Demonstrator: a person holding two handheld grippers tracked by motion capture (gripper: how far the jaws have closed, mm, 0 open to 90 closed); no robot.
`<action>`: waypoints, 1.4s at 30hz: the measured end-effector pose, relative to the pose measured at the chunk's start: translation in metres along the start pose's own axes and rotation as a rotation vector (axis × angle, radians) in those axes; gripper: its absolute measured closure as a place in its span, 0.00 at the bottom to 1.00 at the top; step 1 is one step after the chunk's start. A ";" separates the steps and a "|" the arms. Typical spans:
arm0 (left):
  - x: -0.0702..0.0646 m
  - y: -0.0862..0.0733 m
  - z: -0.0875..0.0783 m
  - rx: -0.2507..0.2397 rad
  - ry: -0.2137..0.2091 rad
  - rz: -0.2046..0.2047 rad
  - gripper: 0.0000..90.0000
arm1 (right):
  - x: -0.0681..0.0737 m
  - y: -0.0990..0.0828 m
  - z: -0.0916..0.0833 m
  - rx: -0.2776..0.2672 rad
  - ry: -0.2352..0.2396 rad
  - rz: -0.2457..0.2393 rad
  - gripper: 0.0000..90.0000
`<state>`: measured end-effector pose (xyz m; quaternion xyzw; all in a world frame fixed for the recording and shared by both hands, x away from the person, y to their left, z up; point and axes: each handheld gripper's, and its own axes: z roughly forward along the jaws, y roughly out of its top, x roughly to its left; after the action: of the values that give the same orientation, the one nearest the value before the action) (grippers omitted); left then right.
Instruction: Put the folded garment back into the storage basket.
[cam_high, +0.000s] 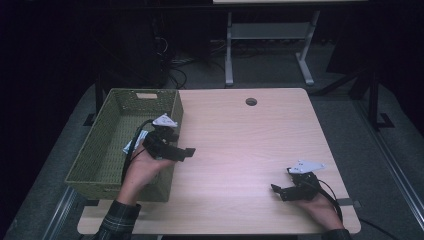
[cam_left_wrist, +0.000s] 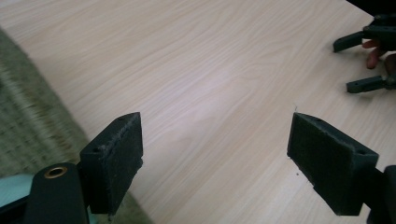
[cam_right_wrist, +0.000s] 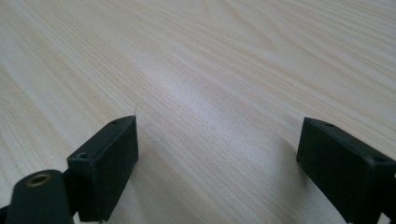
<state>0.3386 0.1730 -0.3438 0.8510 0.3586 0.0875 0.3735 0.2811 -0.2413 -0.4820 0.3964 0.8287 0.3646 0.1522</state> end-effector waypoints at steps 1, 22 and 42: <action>-0.004 0.001 0.003 -0.002 -0.005 0.010 0.20 | 0.000 0.000 0.000 0.000 0.000 0.000 0.13; -0.048 -0.011 0.060 -0.015 -0.034 0.121 0.20 | 0.000 0.000 0.000 0.000 0.001 0.001 0.13; -0.056 -0.046 0.119 0.053 0.004 0.144 0.18 | 0.000 0.000 0.000 0.001 0.002 0.000 0.13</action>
<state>0.3221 0.0880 -0.4527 0.8840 0.2994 0.1065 0.3430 0.2811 -0.2413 -0.4821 0.3963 0.8289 0.3647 0.1513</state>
